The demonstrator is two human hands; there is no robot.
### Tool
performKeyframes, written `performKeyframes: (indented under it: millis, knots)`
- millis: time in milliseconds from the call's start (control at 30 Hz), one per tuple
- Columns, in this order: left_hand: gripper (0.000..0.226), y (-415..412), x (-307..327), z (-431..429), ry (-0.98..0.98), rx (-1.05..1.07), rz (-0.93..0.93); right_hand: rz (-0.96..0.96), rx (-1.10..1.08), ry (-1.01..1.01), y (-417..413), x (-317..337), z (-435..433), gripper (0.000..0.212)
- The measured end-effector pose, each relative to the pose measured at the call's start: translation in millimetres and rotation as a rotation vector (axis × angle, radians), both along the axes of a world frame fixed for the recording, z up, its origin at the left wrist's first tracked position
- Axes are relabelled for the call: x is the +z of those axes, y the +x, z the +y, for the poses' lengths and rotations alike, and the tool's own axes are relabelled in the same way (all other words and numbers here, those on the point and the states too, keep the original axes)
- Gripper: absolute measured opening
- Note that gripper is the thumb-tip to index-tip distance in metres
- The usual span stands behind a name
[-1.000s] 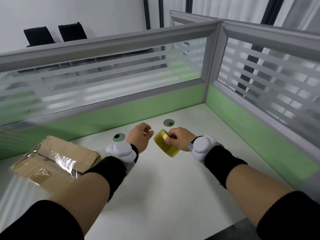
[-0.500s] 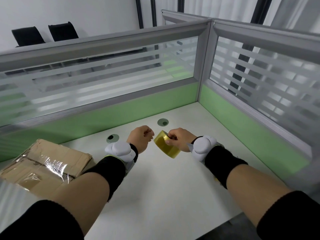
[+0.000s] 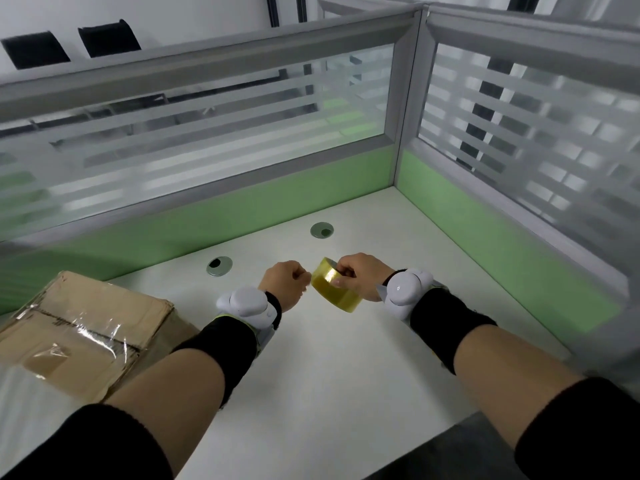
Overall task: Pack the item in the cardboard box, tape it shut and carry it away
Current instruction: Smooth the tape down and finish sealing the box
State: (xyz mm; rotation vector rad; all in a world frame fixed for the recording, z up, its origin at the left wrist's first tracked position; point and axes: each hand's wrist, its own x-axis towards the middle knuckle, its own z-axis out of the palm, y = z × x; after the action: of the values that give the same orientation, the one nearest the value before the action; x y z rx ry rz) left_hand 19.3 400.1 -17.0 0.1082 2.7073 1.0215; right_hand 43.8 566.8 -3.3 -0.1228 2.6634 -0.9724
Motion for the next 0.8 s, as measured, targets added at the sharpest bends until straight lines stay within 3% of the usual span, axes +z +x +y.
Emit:
performKeyframes:
  millis: [133, 433, 567, 800]
  knots:
    - [0.023, 3, -17, 10, -0.008, 0.003, -0.077, -0.047, -0.02, 0.037, 3, -14, 7, 0.022]
    - [0.006, 10, -61, 28, -0.03, -0.054, -0.087, -0.109, -0.102, 0.033, 9, -50, 24, 0.025]
    - [0.017, 13, -78, 31, -0.026, -0.07, -0.084, -0.143, -0.131, 0.066, 8, -63, 27, 0.017]
    - [0.021, 18, -90, 19, -0.022, -0.031, -0.12, -0.165, -0.108, 0.175, 6, -85, 30, 0.027]
